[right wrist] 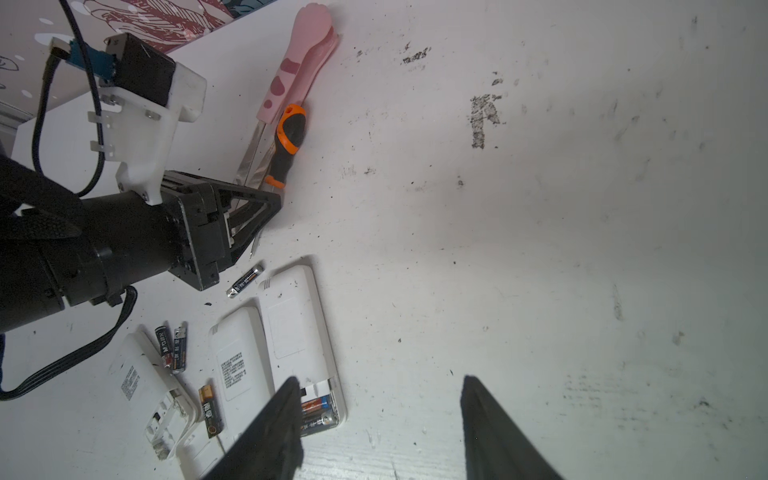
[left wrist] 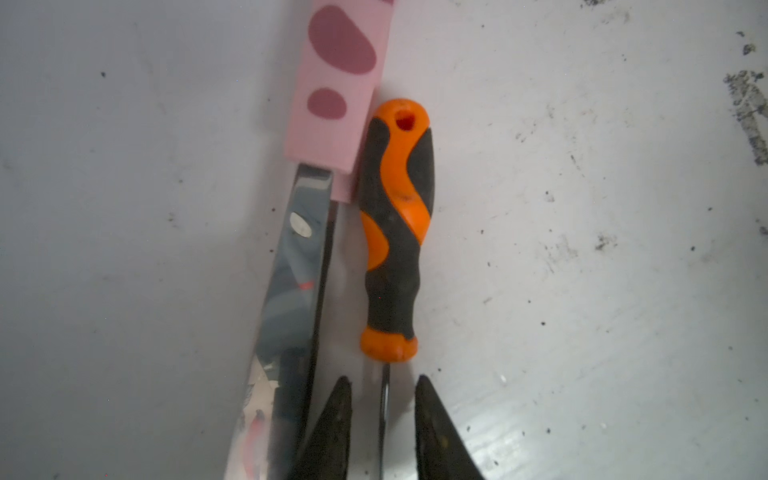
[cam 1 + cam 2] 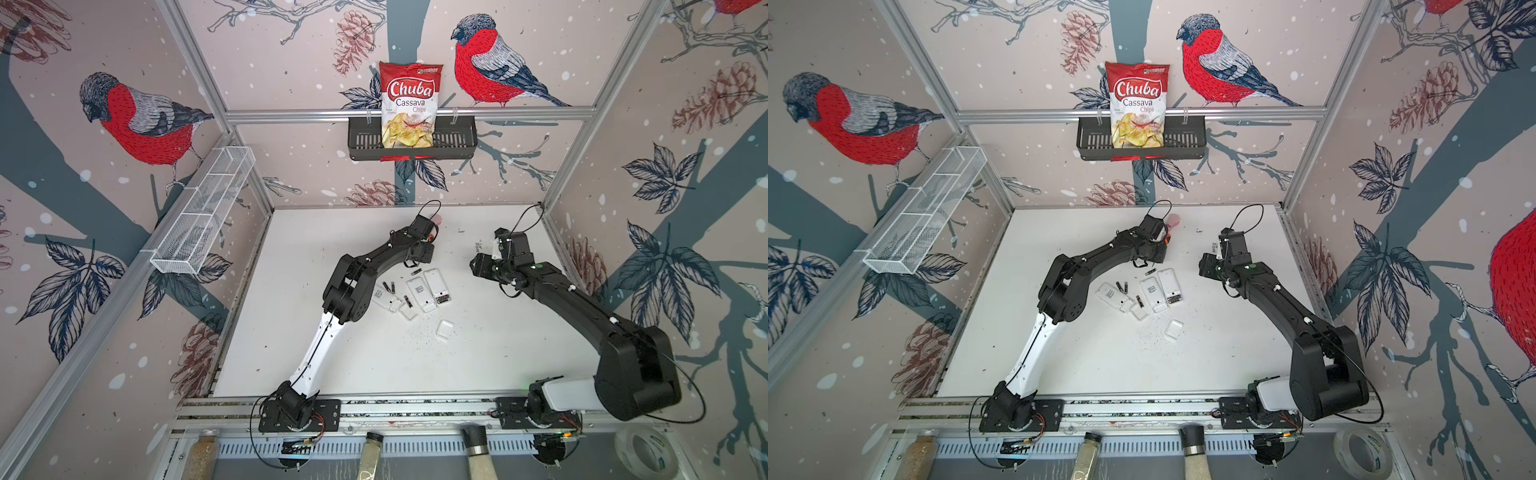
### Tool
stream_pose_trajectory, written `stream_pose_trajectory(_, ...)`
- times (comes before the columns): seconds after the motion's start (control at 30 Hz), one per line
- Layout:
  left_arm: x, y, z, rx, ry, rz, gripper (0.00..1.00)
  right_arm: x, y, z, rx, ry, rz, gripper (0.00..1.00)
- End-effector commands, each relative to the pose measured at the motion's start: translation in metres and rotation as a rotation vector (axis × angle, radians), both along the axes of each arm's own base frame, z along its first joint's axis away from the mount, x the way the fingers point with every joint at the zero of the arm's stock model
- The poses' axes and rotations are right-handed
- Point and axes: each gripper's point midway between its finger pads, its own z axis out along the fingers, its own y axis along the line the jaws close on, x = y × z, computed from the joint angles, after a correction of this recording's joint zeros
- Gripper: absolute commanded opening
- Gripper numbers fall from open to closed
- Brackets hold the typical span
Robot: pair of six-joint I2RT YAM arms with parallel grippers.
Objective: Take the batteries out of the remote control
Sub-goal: 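Grasp the orange screwdriver handle with the left gripper and lift it, then hold the screwdriver out with the left gripper while the right gripper grasps its handle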
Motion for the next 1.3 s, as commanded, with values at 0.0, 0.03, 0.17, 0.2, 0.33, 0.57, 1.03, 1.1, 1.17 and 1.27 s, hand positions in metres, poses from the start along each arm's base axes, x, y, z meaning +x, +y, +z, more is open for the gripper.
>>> stream_pose_trajectory(0.0,-0.004,0.004,-0.01,0.028,0.025,0.008,0.24,0.002,0.002,0.008,0.023,-0.026,0.0,0.62)
stream_pose_trajectory(0.03,-0.004,0.004,-0.011,0.029,0.026,0.008,0.21,0.002,0.002,0.008,0.025,-0.029,-0.001,0.62)
stream_pose_trajectory(0.17,-0.006,0.003,-0.012,0.025,0.033,0.003,0.12,0.002,0.002,0.009,0.031,-0.03,-0.004,0.62)
stream_pose_trajectory(0.2,-0.006,0.002,-0.012,0.021,0.035,0.0,0.1,0.002,0.002,0.009,0.032,-0.03,-0.003,0.62)
stream_pose_trajectory(0.33,-0.008,0.0,-0.007,0.0,0.03,-0.006,0.0,0.004,0.002,0.009,0.054,-0.033,-0.003,0.62)
stream_pose_trajectory(0.57,-0.013,0.0,0.017,-0.039,-0.014,-0.023,0.0,0.007,0.008,0.008,0.219,-0.024,0.058,0.67)
stream_pose_trajectory(1.03,-0.072,-0.001,0.118,-0.205,-0.284,-0.317,0.0,0.016,0.053,0.035,0.508,-0.025,0.341,0.71)
stream_pose_trajectory(1.1,-0.083,-0.001,0.125,-0.229,-0.297,-0.356,0.0,0.015,0.061,0.04,0.523,-0.028,0.383,0.71)
stream_pose_trajectory(1.17,-0.093,-0.001,0.13,-0.257,-0.311,-0.387,0.0,0.013,0.072,0.044,0.54,-0.022,0.43,0.7)
stream_pose_trajectory(1.27,-0.105,0.001,0.139,-0.293,-0.339,-0.42,0.0,0.013,0.084,0.041,0.518,0.009,0.47,0.69)
